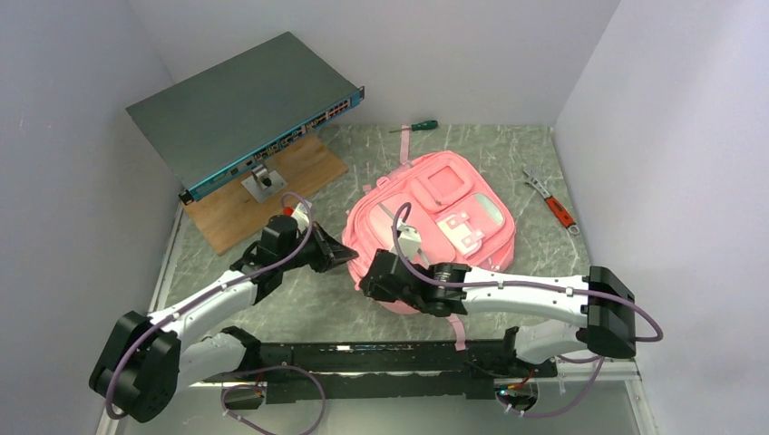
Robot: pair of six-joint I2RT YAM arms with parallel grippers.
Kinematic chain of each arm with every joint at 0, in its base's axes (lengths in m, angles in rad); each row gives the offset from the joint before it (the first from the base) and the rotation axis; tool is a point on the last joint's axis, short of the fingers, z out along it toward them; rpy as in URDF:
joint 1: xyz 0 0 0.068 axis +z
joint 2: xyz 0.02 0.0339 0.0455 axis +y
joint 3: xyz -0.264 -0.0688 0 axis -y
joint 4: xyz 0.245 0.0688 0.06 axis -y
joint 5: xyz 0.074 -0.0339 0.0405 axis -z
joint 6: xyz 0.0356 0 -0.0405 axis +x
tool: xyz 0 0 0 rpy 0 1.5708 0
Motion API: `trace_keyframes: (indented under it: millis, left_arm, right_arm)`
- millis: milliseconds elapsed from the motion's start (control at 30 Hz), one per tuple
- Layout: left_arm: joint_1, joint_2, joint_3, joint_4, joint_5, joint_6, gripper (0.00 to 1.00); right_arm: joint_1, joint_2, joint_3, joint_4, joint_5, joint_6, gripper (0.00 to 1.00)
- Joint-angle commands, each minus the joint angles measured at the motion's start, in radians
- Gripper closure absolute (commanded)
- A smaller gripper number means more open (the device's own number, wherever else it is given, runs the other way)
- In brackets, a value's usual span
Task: Pack the student bag
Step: Zip the student bag at the center of the board.
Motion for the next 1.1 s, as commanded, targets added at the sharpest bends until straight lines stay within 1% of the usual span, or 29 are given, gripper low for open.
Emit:
trace_keyframes:
  millis: [0,67,133,200,267,400,533,667,800,867,933,1067]
  left_arm:
    - [-0.024,-0.064,0.063,0.188,0.011,-0.057,1.0]
    - [-0.03,-0.076,0.063,0.17,0.018,-0.066,1.0]
    - [-0.033,-0.095,0.043,0.187,0.021,-0.093,1.0]
    - [-0.042,-0.119,0.017,0.223,0.019,-0.138,1.0]
    - [-0.061,-0.141,0.006,0.215,0.005,-0.155,1.0]
    - [-0.083,-0.174,0.013,0.143,-0.036,-0.147,1.0]
    - [-0.099,-0.2,-0.007,0.136,-0.062,-0.18,1.0]
    - [-0.107,-0.221,0.001,0.094,-0.085,-0.167,1.0]
    - [-0.111,-0.232,-0.002,0.102,-0.088,-0.177,1.0]
    - [-0.111,-0.232,0.004,0.093,-0.094,-0.166,1.0]
    - [-0.111,-0.227,0.01,0.068,-0.105,-0.156,1.0]
    - [-0.104,-0.209,0.018,0.041,-0.132,-0.141,1.0]
  right_arm:
    - [0.043,0.037,0.083,-0.11,0.176,0.052,0.73]
    - [0.05,0.046,0.086,-0.102,0.183,0.04,0.7]
    - [0.057,0.051,0.082,-0.103,0.2,0.045,0.66]
    - [0.067,0.056,0.08,-0.109,0.23,0.051,0.65]
    - [0.076,0.068,0.088,-0.122,0.261,0.056,0.65]
    - [0.1,0.116,0.143,-0.213,0.329,0.096,0.63]
    - [0.139,0.156,0.214,-0.332,0.446,0.156,0.62]
    - [0.151,0.195,0.26,-0.398,0.478,0.175,0.64]
    - [0.168,0.252,0.314,-0.478,0.524,0.195,0.65]
    - [0.175,0.276,0.33,-0.491,0.546,0.181,0.68]
    - [0.18,0.296,0.345,-0.504,0.573,0.173,0.74]
    - [0.194,0.323,0.382,-0.536,0.615,0.149,0.95]
